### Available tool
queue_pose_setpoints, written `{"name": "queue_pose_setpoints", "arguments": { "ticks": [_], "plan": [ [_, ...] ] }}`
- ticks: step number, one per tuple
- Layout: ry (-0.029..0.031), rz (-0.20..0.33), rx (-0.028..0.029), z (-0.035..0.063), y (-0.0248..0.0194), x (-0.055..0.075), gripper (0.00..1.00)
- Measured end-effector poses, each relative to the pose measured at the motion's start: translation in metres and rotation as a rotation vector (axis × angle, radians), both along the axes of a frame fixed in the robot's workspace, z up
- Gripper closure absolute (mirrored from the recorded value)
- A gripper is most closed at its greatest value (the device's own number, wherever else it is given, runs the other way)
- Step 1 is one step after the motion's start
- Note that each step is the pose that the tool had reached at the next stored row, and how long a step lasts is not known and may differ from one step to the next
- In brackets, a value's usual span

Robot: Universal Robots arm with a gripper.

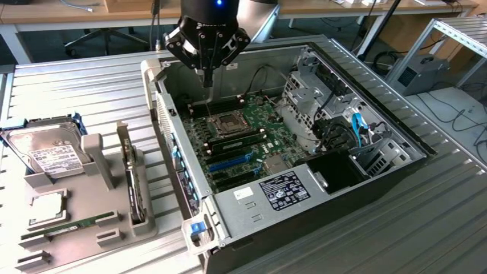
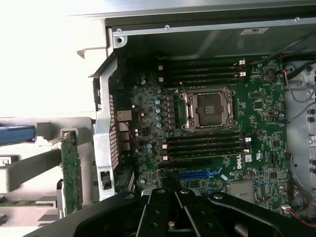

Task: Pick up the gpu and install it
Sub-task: 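Reach for the gpu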

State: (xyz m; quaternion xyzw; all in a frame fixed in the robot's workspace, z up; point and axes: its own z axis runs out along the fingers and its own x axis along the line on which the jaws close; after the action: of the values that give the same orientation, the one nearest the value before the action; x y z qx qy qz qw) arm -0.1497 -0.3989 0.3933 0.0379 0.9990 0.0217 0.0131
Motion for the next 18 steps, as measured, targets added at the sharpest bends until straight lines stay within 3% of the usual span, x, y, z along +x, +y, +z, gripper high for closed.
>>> {"name": "queue_pose_setpoints", "arguments": {
  "ticks": [18],
  "plan": [
    [0.0001,0.0,0.0,0.0,0.0,-0.0044,0.89]
  ]
}}
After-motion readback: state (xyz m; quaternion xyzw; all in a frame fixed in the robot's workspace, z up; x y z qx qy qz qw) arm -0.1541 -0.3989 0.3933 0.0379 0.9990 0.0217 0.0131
